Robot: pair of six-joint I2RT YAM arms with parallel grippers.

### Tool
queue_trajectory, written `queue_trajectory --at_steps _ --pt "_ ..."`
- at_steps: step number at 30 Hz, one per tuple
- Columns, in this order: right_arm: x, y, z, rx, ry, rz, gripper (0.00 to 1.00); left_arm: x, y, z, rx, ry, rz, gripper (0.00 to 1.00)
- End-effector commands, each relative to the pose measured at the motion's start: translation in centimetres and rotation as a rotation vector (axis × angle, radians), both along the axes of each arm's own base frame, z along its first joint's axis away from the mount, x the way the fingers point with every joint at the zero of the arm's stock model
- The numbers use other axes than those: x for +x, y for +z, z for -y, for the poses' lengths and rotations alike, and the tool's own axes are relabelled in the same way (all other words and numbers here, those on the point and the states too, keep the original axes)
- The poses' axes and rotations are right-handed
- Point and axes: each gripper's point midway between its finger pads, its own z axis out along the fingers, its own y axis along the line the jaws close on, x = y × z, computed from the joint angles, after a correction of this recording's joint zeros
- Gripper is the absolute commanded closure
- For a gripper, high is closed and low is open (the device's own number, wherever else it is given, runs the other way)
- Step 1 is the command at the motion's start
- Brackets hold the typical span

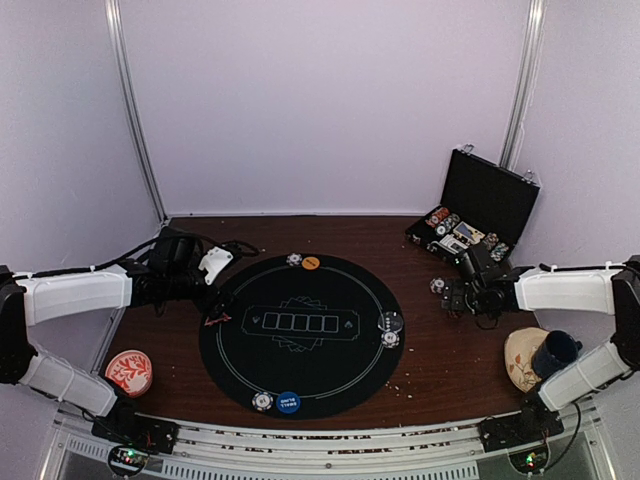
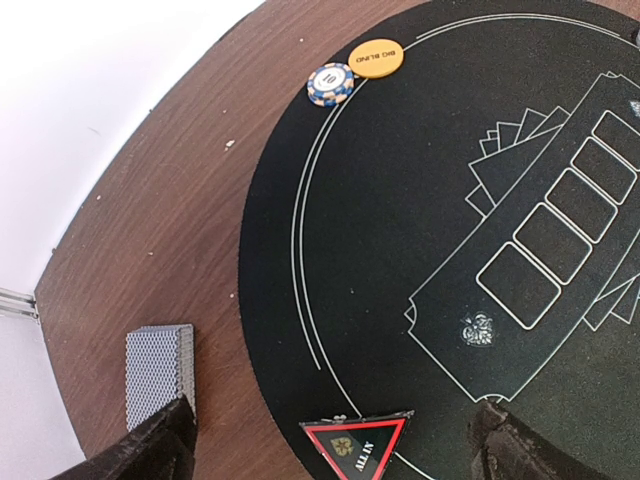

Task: Distribute texas hold em gaming equipment
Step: Pick up the pile of poker chips from the pile of poker chips.

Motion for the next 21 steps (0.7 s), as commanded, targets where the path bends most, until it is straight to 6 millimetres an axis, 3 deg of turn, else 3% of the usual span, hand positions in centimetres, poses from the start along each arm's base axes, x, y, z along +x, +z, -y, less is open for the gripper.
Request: queue_trajectory --at_steps 1,8,21 --pt "0.9 0.4 0.4 -0.013 -0.027 0.019 0.08 0.5 0.6 0.1 -0.025 0.009 0.031 0.02" --pt "2.6 1.0 3.3 -0.014 -0.147 0.06 0.1 0.4 0.5 0.1 -0.027 0.006 0.028 0.02" --pt "5.5 0.2 4.7 0.006 -0.22 0.054 0.14 0.4 0.6 0.1 -0.029 0.004 0.029 0.02"
